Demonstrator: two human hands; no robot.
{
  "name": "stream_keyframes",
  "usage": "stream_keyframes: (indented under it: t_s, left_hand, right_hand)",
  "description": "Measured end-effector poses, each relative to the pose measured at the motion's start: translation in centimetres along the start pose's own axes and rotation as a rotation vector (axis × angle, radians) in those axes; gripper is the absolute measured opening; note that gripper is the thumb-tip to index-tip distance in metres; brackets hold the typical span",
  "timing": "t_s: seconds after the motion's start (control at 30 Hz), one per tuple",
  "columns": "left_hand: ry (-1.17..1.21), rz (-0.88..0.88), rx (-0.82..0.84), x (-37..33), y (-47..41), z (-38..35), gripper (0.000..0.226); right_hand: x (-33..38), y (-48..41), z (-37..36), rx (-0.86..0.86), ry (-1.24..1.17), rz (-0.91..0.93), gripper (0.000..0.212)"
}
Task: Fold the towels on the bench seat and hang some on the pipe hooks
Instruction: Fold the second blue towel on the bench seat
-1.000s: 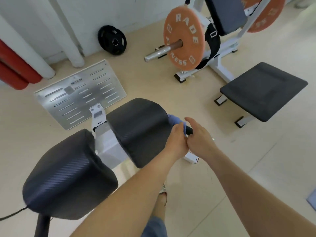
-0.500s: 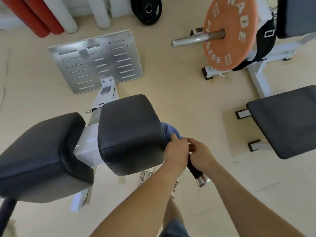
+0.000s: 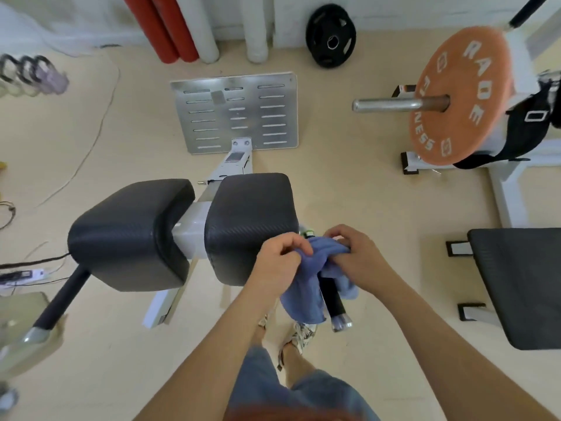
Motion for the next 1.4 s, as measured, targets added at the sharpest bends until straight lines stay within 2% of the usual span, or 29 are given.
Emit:
stream_keyframes:
  t_s: [0.07,0.17,0.27,0.37,0.43,0.5,0.6,0.63,0.7,0.73,0.8,0.87,1.0,1.17,1.23,1.3,1.4]
  left_hand:
    - [-0.032,-0.099,-0.061,-1.8,1.3,1.8,0.036]
    - [-0.322,-0.341,-0.065,-4.8,3.7,2.5,0.039]
    - [-0.416,-0.414,-0.157,-7.3,5.7,3.6,0.041]
    - [-0.267,-0.361,-0.234,-9.2,6.1,6.7,0.032]
    - [-0.162,-0.270,-0.187,-9.7,5.8,9.0,0.031]
    - [0.073,-0.191,-0.117,-9.9,5.6,11.4,0.029]
    - [0.459,-0.075,-0.008,-9.8,5.4,15.0,0.024]
    - [0.537,-0.062,0.044,-9.9,5.4,16.2,0.020]
    - [0.567,-0.086,0.152,-10.1,5.1,19.0,0.014]
    - [0.533,-0.102,0.205,-10.2,5.0,20.5,0.019]
    - [0.454,-0.119,0.285,-10.2,5.0,23.4,0.033]
    - [0.446,-0.129,0.275,-10.3,5.0,26.7,0.034]
    - [0.543,-0.133,0.213,-10.2,4.9,32.0,0.018]
    - [0.508,-0.120,0.199,-10.5,3.7,35.7,0.027]
    - [0.494,-0.089,0.213,-10.5,3.1,36.4,0.030]
    - [0.446,-0.087,0.224,-10.6,2.6,36.8,0.036]
    - [0.387,-0.178,0.183,-11.5,2.2,37.9,0.026]
  right_hand:
    - [3.2,0.1,0.7,-0.006,-0.077,-0.002,0.015]
    - [6.4,0.5,0.6,0.143,-0.198,-0.096,0.025]
    - [8.4,1.3,0.2,0.250,-0.262,-0.235,0.026]
    - [11.4,1.6,-0.2,0.297,-0.201,-0.237,0.018]
    - [13.7,1.8,-0.4,0.333,-0.139,-0.159,0.021]
    - [16.7,2.3,-0.7,0.423,-0.169,-0.017,0.016]
    - [20.6,3.1,-1.7,0.531,-0.285,0.114,0.048]
    - [21.9,3.2,-2.1,0.499,-0.240,0.160,0.053]
    - [25.3,3.5,-2.7,0.333,-0.069,0.309,0.053]
    - [27.1,3.8,-3.2,0.247,0.019,0.381,0.048]
    - [30.7,4.5,-4.9,0.178,0.172,0.484,0.041]
    - [33.6,4.8,-7.1,0.153,0.285,0.546,0.039]
    - [38.2,5.2,-9.5,-0.022,0.367,0.704,0.041]
    - [41.1,5.6,-13.6,-0.068,0.656,0.799,0.031]
    - [41.6,4.7,-14.2,-0.085,0.661,0.787,0.029]
    - [41.9,3.5,-13.8,-0.081,0.531,0.781,0.018]
    - [42.2,1.6,-12.9,-0.046,0.304,0.742,0.006]
Point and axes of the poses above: each hand's wrist, its own y-axis away from the middle knuckle, its own z-axis out of the back of the hand, x = y × z, the point moved 7 cm from there along -y, towards the middle knuckle, and after that the axes turned 2 degrees about -y, right-handed, at the moved point
